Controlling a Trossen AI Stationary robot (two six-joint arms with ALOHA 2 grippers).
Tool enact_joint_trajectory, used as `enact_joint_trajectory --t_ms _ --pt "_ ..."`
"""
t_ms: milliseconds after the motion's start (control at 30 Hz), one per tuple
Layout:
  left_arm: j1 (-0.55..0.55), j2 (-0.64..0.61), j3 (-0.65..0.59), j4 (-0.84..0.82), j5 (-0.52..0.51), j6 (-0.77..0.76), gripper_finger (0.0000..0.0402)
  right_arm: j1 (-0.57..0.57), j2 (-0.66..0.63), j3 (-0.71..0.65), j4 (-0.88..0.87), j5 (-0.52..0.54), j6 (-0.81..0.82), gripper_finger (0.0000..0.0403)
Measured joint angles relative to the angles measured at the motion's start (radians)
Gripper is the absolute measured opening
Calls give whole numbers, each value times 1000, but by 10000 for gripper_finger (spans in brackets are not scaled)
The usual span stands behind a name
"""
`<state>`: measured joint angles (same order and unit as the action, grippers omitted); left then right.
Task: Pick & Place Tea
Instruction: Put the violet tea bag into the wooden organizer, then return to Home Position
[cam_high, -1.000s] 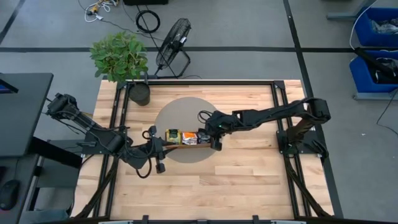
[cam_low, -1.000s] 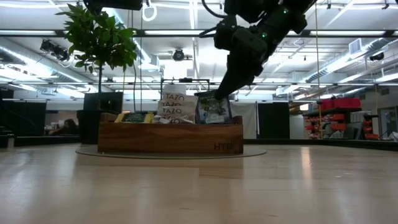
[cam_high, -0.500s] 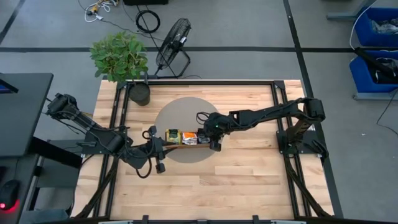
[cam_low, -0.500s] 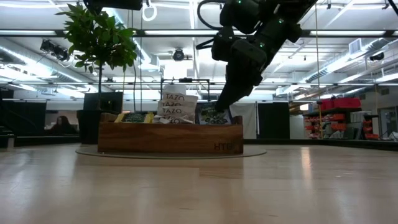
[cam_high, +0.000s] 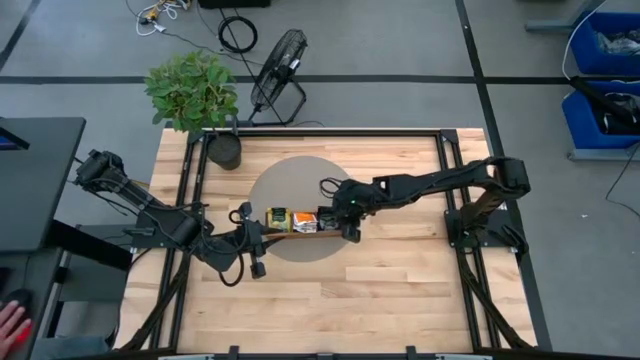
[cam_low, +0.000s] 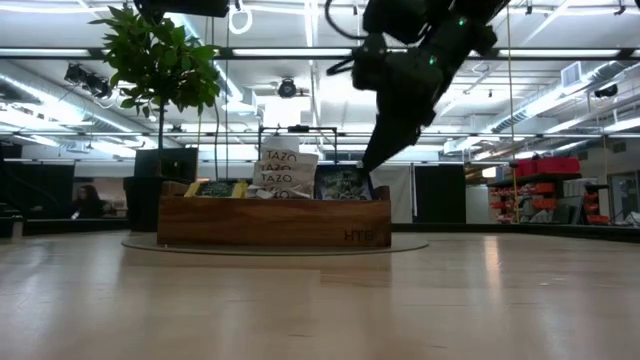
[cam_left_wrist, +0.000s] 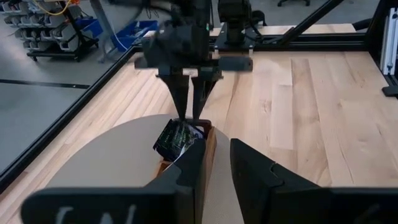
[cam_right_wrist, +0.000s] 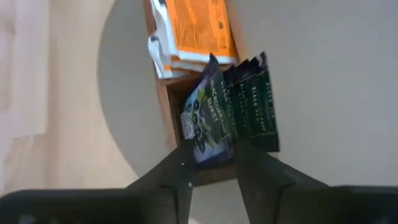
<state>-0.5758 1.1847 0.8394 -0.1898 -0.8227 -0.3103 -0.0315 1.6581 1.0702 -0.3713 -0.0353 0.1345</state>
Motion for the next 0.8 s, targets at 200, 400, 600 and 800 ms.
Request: enact_joint_trajectory --t_ms 200,400,600,800 --pt "1 0 0 2 -41 34 78 3 -123 1 -100 0 39 129" --pt "7 0 -51 105 -125 96 75 41 -256 1 -263 90 78 115" --pt "24 0 -165 365 -92 203 50 146 -340 1 -336 250 141 51" --pt "95 0 -312 810 154 374 8 228 -351 1 -338 313 202 13"
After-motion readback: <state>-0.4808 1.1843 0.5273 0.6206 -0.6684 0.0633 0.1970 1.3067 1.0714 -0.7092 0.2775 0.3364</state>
